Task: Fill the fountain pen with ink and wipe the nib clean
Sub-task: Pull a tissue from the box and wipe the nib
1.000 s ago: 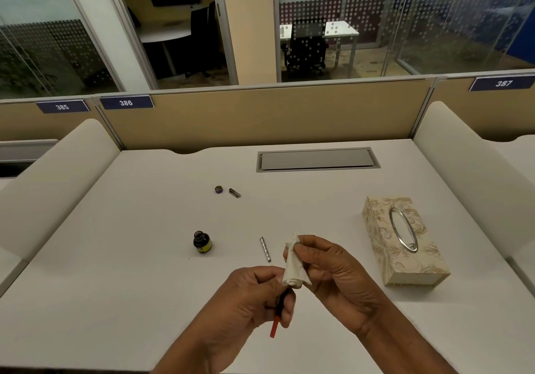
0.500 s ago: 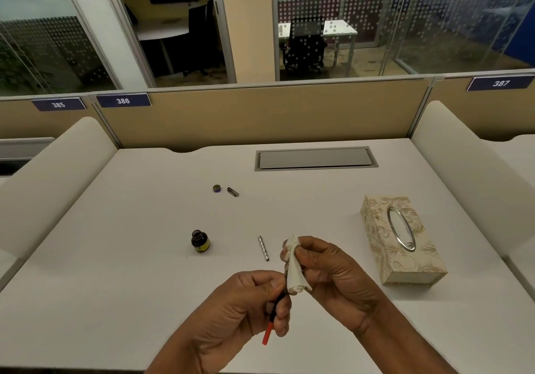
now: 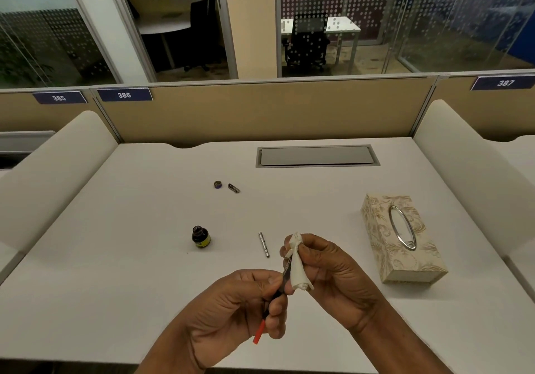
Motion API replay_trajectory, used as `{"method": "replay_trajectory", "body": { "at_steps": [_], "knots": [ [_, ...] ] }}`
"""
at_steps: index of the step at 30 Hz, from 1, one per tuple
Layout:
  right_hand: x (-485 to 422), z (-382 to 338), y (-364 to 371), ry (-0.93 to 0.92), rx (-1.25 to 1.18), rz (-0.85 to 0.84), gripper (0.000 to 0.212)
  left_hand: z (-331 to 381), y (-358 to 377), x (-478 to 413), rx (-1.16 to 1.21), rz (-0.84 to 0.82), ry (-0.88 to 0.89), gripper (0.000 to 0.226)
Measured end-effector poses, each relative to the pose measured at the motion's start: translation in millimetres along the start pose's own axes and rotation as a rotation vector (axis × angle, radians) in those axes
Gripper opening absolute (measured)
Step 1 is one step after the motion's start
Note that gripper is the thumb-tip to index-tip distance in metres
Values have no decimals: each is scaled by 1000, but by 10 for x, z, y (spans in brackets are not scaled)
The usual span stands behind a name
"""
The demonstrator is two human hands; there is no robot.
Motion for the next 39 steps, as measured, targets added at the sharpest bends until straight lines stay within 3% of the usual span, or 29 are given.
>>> {"method": "replay_trajectory", "body": {
  "at_steps": [14,19,25,27,30,34,39],
  "knots": [
    [-15,45,16,-1,-25,-29,36,43,-62,21,-118,70,24,24],
    [-86,-21,-64,-20,-96,87,44,17,-158,57,-138,82,10,23],
    [-125,-89,-99,-100,-37,191,50,26,-399,-29,65,338,139,21],
    [-97,-114,-93,-181,99,251,46,54,-516,-55,206,482,222,24],
    [-18,-81,-24,-292,401,359,21,87,-625,-64,359,622,324,27],
    [29,93,199,-306,587,352,6,140,-623,-30,393,694,382,28],
    [-19,211,349,-428,836,384,7,139,-668,-10,448,745,380,25]
  ]
}}
Point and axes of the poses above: each hand's wrist, its own x-axis away from the middle knuckle, its own y-axis out of the palm, z = x × y, the point moved 6 cm from there along -x, towards the middle knuckle, and after that the axes turned 14 degrees about z, right-handed, at the moved point
